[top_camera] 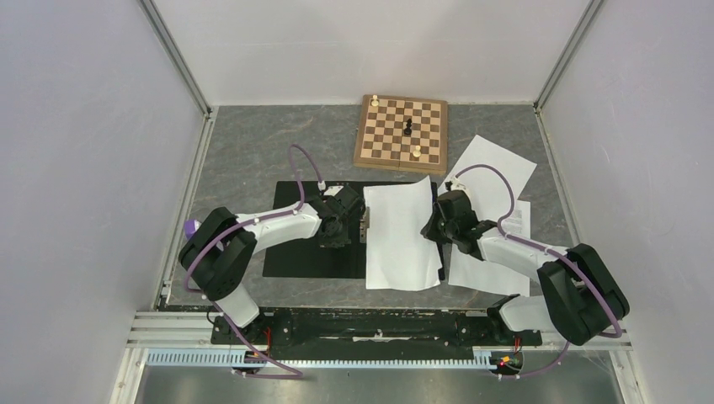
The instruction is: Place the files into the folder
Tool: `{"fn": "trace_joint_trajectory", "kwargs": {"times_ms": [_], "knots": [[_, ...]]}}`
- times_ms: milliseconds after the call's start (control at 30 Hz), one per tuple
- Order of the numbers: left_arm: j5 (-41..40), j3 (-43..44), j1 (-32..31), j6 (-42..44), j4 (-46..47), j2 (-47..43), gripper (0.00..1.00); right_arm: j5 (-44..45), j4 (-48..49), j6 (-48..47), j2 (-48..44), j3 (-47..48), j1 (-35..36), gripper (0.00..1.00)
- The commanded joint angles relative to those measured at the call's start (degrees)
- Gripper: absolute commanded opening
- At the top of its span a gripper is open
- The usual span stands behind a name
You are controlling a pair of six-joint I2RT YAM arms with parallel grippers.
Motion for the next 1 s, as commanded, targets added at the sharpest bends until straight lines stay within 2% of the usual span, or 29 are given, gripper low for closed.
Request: {"fn": "trace_joint_trajectory", "kwargs": {"times_ms": [0, 400, 533, 633, 800, 967], "knots": [[-1.87, -2.29, -0.06, 0.69, 1.02, 0.30, 0.02, -3.55, 4.18, 2.40, 0.40, 2.29, 0.42, 0.00], [-0.97, -3.19, -0.25, 0.21, 1.66, -0.27, 0.02, -2.24, 6.77, 0.47, -0.42, -2.74, 3.18, 0.02], [-1.13, -3.28, -0.25, 0.30, 1.41, -0.67, 0.02, 1.16, 3.19, -3.43, -0.64, -0.30, 3.21, 0.43], [-1.55, -3.08, -0.25, 0.63, 1.05, -0.78, 0.02, 2.90, 0.50, -5.83, -0.97, 1.19, 3.09, 0.62], [-1.56, -2.60, -0.20, 1.33, 0.95, -0.77, 0.02, 2.65, 0.23, -8.43, -0.30, 1.48, 1.89, 0.75], [-1.42, -2.14, -0.16, 2.31, 0.70, -0.47, 0.02, -0.03, 1.70, -10.95, 2.17, 1.65, -0.27, 0.82]]}}
